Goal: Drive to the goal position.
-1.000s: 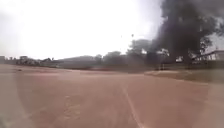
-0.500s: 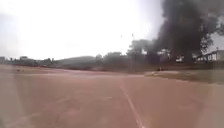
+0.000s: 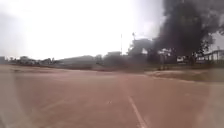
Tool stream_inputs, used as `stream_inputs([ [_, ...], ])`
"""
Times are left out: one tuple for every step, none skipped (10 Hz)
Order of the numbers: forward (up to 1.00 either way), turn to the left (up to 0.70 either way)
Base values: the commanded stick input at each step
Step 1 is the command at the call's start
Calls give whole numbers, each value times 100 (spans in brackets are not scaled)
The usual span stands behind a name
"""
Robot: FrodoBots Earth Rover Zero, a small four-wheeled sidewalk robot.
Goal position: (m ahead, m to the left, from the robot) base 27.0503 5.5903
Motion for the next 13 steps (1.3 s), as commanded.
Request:
stream_inputs([
  [70, 0],
  [70, 0],
  [70, 0],
  [70, 0],
  [70, 0],
  [70, 0],
  [70, 0],
  [70, 0],
  [70, 0],
  [70, 0],
  [70, 0],
  [70, 0],
  [70, 0],
])
